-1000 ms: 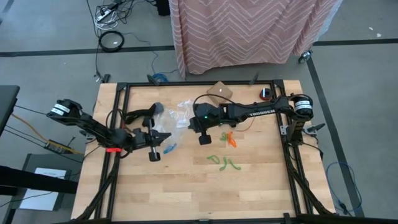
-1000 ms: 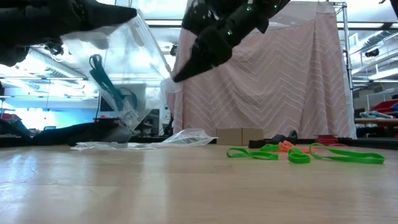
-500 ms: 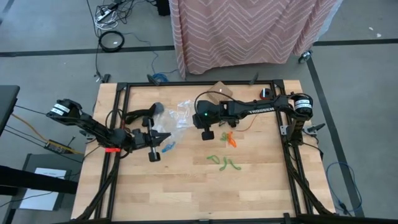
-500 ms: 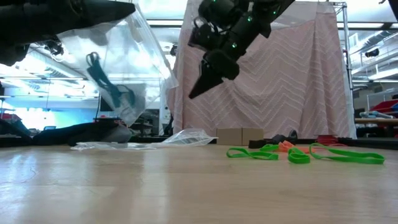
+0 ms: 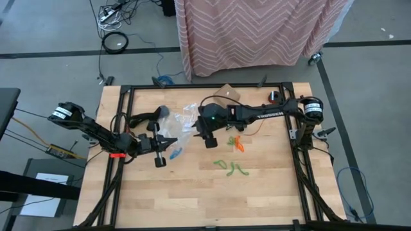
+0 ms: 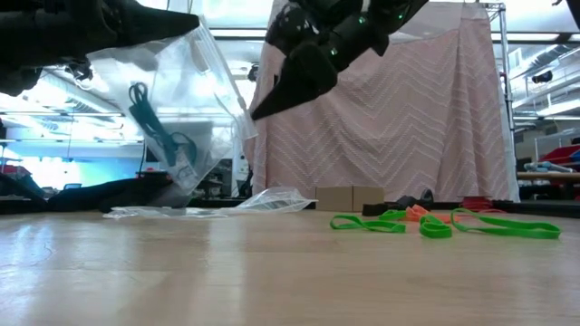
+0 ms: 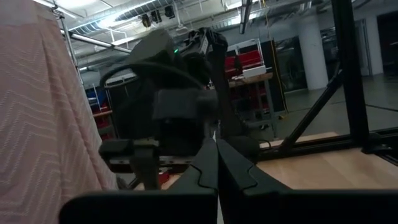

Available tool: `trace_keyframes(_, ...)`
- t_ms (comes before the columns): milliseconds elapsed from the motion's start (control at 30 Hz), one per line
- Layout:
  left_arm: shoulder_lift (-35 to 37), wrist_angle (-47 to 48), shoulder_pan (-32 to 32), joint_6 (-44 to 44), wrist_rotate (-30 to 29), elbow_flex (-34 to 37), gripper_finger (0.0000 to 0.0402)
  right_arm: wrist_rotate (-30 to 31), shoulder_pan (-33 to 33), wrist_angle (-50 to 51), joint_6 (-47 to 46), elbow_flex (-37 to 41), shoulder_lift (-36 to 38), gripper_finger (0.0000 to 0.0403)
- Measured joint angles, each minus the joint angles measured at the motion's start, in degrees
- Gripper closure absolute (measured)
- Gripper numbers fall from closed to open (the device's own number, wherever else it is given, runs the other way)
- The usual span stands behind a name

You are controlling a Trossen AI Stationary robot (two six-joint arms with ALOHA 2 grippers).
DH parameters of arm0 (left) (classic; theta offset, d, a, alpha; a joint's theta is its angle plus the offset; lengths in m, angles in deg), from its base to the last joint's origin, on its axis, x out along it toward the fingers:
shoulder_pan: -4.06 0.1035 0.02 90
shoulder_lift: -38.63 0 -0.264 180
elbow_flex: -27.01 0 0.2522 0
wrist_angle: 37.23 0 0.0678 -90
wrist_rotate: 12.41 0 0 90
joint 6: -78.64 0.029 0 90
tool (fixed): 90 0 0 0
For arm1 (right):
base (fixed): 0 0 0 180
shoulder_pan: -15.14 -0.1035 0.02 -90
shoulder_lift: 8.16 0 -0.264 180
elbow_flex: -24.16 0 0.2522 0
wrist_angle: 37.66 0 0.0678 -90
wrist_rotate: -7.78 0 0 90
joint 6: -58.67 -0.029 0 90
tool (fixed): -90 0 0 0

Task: Sort rubber bands
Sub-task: Close the transparent zip bag

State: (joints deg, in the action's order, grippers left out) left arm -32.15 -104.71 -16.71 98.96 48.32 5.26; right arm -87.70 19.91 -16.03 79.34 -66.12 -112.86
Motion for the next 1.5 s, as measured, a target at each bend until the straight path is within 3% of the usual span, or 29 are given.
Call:
trace_keyframes(667,-0.04,-0.35,0.04,-2.52,2.88,-1.22,0.0401,-1.65,-1.59,-5.03,0.48,-0.08,-0.15,0.0272)
trace_keyframes(800,-0.04,-0.22,0.04,-2.52,2.99,-1.22,0.0401,-0.75,-1.63,-4.99,0.62,-0.08,-0.15,0.0302)
trace_keyframes(1033,-0.04,-0.20,0.04,-2.38,2.99,-1.22,0.0401,1.18,-1.66,-4.80,2.88,-0.08,-0.15,0.0391)
trace_keyframes(1500,-0.09,-0.22,0.07,-1.82,2.38,-1.25,0.0401,2.61,-1.66,-1.21,2.53,-0.21,-0.20,0.0395)
